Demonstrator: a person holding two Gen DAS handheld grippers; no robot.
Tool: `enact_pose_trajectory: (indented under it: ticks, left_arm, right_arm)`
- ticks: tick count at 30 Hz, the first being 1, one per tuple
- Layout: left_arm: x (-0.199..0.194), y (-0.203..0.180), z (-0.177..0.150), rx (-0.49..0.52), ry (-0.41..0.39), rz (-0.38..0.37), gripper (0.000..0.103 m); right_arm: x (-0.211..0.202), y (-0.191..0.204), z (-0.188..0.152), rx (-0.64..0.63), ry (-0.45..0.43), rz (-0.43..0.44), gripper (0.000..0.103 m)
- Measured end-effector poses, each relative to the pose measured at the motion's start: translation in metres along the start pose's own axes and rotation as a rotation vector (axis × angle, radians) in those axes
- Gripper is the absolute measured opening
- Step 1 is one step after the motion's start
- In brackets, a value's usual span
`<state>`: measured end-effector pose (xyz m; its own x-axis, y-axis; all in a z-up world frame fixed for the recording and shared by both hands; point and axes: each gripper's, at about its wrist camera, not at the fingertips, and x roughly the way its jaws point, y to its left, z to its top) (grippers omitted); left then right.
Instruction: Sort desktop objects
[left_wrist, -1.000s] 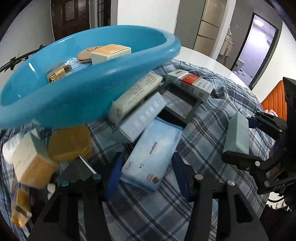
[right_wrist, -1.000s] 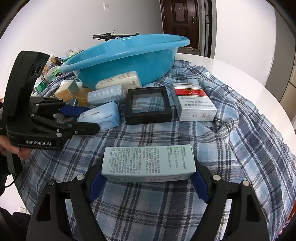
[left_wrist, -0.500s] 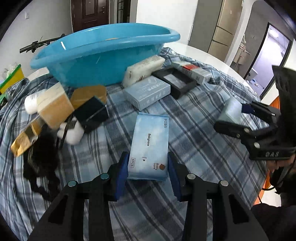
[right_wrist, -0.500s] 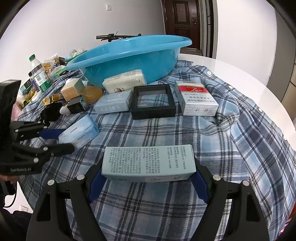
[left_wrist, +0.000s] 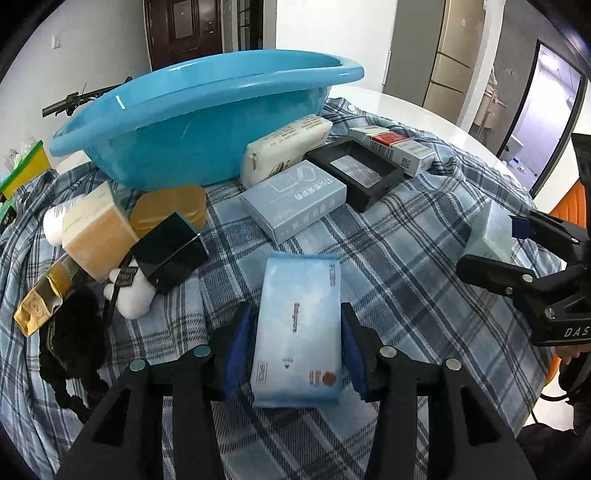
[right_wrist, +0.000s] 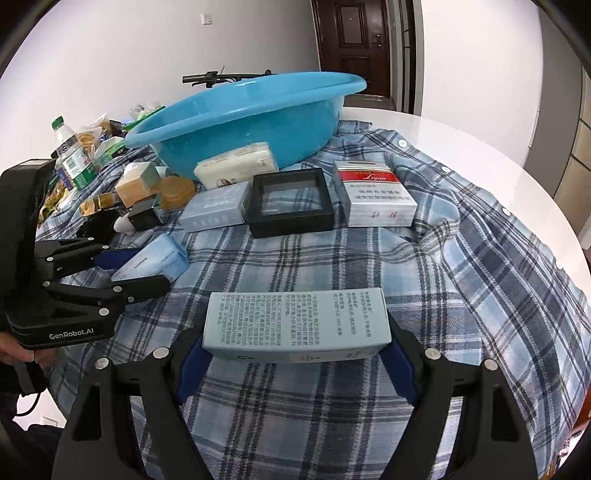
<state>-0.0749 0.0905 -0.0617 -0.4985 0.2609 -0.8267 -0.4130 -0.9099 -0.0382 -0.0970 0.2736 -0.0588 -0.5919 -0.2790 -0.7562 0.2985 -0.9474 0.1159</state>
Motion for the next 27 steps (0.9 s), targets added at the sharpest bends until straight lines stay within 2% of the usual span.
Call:
enact_pose_trajectory:
  ticks: [5, 8, 10, 15, 19, 22, 24, 27]
  left_arm:
    - [0.003, -0.005, 0.0, 0.023, -0.003, 0.024, 0.049]
    - [0.004, -0.004, 0.0, 0.005, -0.012, 0.028, 0.049]
    - [0.002, -0.003, -0.002, -0.021, -0.035, 0.043, 0.042]
    - [-0.002, -0.002, -0.007, -0.05, -0.062, 0.074, 0.041]
    - [-0.011, 0.003, -0.013, -0.097, -0.103, 0.109, 0.041]
    - [-0.026, 0.007, -0.018, -0.134, -0.174, 0.158, 0.041]
    - [-0.033, 0.009, -0.02, -0.137, -0.204, 0.184, 0.041]
    - [-0.041, 0.014, -0.021, -0.163, -0.22, 0.18, 0.041]
  right_arm:
    - [-0.001, 0.003, 0.002, -0.008, -0.012, 0.003, 0.079]
    - [-0.002, 0.006, 0.003, -0.005, -0.016, 0.008, 0.079]
    - [-0.002, 0.007, 0.003, -0.003, -0.018, 0.009, 0.079]
    - [-0.006, 0.011, 0.004, 0.01, -0.038, 0.001, 0.079]
    - [-0.014, 0.016, 0.006, 0.011, -0.091, -0.039, 0.079]
    - [-0.022, 0.024, 0.008, -0.015, -0.147, -0.08, 0.079]
    - [-0.025, 0.029, 0.009, -0.022, -0.171, -0.077, 0.079]
    - [-0.03, 0.035, 0.01, -0.016, -0.196, -0.057, 0.079]
